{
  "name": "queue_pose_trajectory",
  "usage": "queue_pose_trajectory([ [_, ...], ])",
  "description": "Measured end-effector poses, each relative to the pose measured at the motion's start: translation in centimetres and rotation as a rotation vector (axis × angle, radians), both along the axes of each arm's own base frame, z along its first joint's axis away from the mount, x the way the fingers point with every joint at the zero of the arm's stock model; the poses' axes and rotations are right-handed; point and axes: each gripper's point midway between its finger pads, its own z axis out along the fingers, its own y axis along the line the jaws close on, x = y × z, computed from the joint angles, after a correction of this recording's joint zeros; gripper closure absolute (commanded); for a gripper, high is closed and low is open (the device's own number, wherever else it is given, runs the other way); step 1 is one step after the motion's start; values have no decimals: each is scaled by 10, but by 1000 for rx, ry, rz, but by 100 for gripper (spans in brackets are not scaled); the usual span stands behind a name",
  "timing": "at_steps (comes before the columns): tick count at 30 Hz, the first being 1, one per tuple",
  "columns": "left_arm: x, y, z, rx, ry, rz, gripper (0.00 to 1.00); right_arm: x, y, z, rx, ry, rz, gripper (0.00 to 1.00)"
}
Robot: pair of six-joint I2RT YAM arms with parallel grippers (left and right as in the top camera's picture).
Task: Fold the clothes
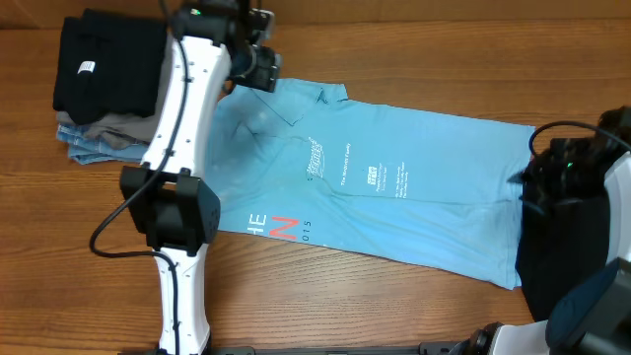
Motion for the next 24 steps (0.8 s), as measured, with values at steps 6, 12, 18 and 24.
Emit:
queue_pose_trajectory([
  [6,3,-38,-35,50,-16,-118,36,8,13,17,70,-74,43,55],
  [12,2,-47,-96,133,61,-174,40,8,17,18,89,-83,56,55],
  [18,-3,-40,-152,171,152,-181,50,8,18,19,91,-86,59,54],
  [24,2,-41,-151,172,131,-179,70,9,17,19,90,-89,60,53],
])
